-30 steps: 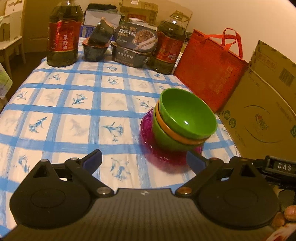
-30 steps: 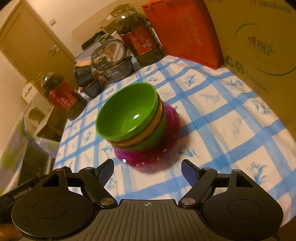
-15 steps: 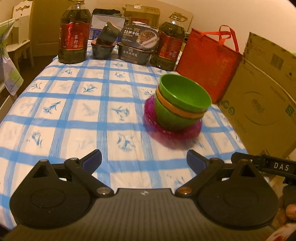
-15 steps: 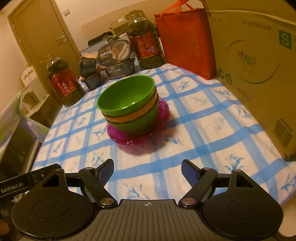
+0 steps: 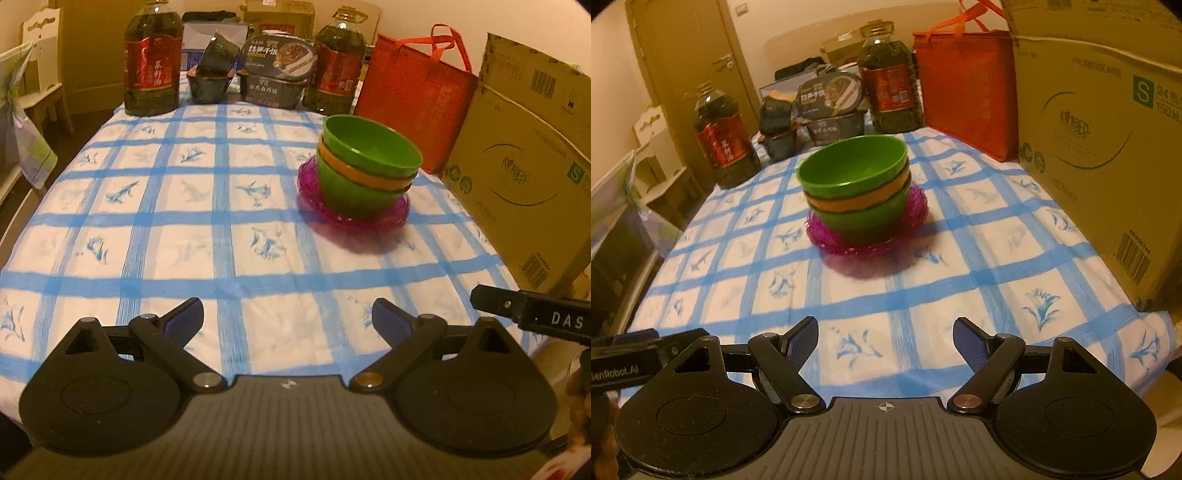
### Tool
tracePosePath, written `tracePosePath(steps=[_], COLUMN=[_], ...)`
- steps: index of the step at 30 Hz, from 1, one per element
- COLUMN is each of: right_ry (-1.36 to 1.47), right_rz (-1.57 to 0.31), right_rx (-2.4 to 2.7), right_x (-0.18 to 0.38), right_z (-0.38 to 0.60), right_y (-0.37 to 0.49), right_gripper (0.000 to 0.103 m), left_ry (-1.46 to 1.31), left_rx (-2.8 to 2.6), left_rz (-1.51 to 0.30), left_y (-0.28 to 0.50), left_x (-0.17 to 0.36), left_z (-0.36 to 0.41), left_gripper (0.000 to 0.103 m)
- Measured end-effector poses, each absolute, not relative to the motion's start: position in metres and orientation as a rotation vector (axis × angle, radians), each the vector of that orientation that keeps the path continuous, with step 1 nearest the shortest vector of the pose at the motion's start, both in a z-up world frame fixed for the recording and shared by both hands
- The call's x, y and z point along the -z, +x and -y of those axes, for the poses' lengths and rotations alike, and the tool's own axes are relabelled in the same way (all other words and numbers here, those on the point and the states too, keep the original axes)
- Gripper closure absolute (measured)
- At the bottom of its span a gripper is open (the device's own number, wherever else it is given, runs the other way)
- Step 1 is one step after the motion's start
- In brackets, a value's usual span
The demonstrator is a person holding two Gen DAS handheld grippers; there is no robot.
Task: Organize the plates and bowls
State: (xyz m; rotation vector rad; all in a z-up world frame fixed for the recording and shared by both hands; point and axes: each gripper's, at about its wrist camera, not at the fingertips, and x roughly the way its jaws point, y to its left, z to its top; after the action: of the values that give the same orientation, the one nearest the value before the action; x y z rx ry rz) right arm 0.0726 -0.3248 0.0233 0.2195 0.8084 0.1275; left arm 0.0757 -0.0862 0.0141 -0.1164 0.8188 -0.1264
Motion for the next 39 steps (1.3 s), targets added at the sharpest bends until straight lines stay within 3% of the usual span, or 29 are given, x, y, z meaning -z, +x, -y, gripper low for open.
tracePosePath(steps=[39], right_ry=[0.144], right_rz=[-0.819], right_rx=[-0.137], right_x=[-0.018], right_z=[0.302], right_y=[0.045], right_gripper=[0.023], left_ry=[-0.078], left_rx=[0.14], left_rz=[-0.838], left_y=[0.053], left_x=[-0.008], left_z=[0.088], left_gripper=[0.007])
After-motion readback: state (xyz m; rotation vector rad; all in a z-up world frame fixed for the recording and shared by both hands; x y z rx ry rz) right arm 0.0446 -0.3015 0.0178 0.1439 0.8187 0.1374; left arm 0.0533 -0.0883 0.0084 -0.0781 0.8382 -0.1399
